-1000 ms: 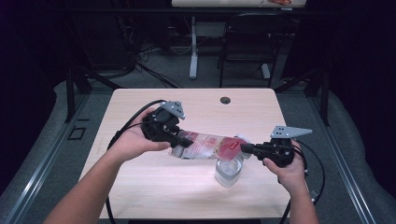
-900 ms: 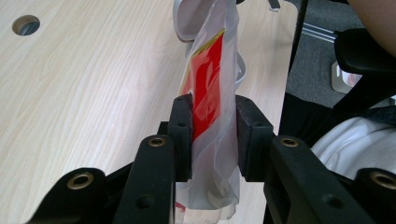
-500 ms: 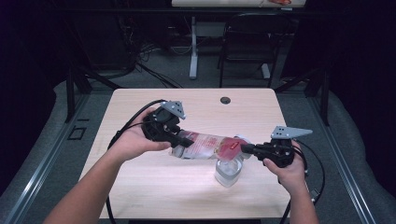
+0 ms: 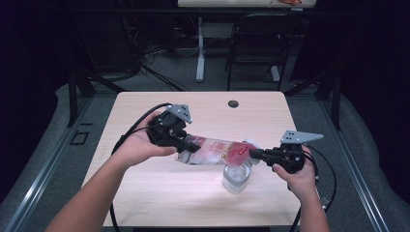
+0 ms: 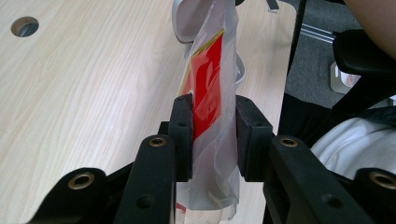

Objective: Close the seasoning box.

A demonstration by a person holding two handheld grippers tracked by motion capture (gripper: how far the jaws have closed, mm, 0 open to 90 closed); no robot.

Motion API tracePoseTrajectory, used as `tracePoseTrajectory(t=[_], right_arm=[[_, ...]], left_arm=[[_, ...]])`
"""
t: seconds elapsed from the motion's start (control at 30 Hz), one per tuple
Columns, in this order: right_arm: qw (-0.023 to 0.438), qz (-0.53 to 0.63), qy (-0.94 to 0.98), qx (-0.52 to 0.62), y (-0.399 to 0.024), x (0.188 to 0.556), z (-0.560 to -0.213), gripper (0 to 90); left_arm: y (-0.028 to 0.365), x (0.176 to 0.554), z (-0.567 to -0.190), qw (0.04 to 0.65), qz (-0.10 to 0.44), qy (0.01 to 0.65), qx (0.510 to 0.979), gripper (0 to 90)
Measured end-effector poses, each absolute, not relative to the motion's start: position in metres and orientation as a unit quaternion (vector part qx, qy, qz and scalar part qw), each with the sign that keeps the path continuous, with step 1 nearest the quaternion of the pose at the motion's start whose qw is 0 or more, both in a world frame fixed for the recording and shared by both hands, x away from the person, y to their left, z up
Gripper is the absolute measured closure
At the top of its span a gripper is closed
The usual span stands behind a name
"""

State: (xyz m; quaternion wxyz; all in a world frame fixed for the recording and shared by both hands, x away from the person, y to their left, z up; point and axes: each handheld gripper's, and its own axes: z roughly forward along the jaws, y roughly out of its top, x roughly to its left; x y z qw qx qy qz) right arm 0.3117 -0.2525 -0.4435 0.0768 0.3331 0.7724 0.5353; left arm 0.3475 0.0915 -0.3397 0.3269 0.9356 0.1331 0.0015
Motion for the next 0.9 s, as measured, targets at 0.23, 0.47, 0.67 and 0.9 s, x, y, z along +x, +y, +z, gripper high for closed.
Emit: tracePoseTrajectory(t=[0.23,0.47,0.67,0.9], right_arm=[[0.076,0.535,0.773,0.333,-0.2523,0.3119,-0.4440,89.0],[0.076,0.533,0.774,0.332,-0.2523,0.3122,-0.4442,89.0],[0.076,0.532,0.775,0.333,-0.2519,0.3125,-0.4447,88.8],[0.075,0.532,0.775,0.333,-0.2512,0.3127,-0.4452,88.8]], left_arm=[[0.0914,0.3473,-0.3396,0.327,0.001,0.133,0.936,71.5],[0.0915,0.3475,-0.3397,0.328,0.000,0.133,0.935,71.5],[0.0915,0.3475,-0.3396,0.328,-0.001,0.133,0.935,71.4],[0.0914,0.3476,-0.3394,0.328,0.000,0.132,0.935,71.5]])
